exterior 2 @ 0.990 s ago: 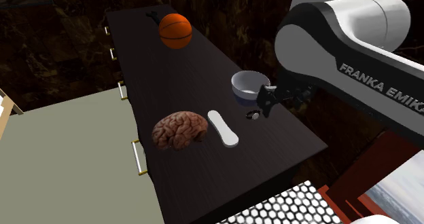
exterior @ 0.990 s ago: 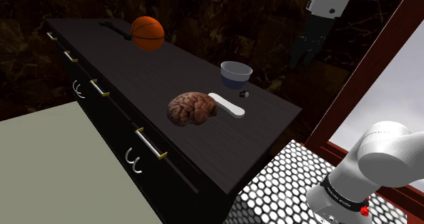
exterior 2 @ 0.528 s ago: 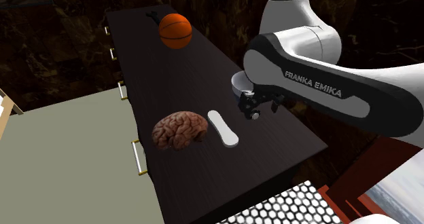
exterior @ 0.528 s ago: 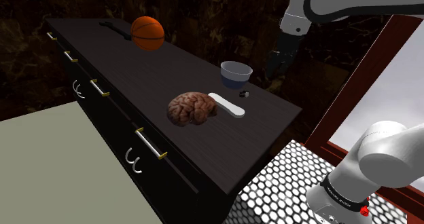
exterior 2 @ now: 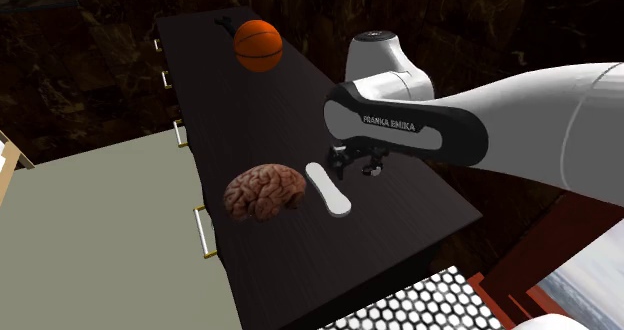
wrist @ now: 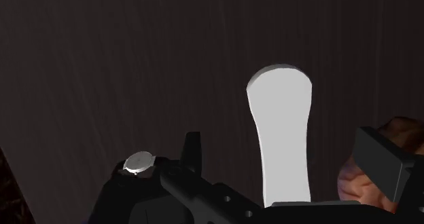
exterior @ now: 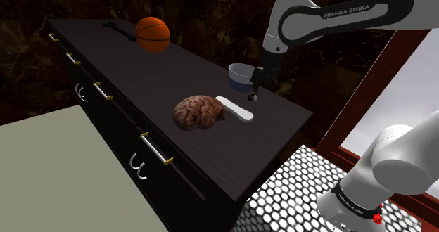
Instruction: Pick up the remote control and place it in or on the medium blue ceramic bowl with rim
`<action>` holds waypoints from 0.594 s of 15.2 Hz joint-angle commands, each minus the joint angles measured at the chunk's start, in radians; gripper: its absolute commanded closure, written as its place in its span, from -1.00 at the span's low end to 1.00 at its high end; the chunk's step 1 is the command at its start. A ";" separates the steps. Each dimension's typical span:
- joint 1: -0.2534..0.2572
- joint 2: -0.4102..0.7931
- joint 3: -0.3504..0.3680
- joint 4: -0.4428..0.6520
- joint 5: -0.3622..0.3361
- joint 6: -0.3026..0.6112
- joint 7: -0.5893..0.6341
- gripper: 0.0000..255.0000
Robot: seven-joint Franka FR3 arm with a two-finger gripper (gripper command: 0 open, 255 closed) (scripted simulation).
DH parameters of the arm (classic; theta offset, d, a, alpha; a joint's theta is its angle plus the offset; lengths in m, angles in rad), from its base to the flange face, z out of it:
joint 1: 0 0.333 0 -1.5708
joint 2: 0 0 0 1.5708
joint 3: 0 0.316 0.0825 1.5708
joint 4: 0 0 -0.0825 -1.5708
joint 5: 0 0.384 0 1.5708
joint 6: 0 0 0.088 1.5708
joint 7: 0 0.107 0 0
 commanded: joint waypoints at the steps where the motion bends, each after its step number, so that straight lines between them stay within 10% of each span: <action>1: 0.007 0.078 0.006 0.024 0.002 0.052 -0.001 -1.00; 9: 0.027 0.368 0.026 0.154 0.000 0.200 -0.012 -1.00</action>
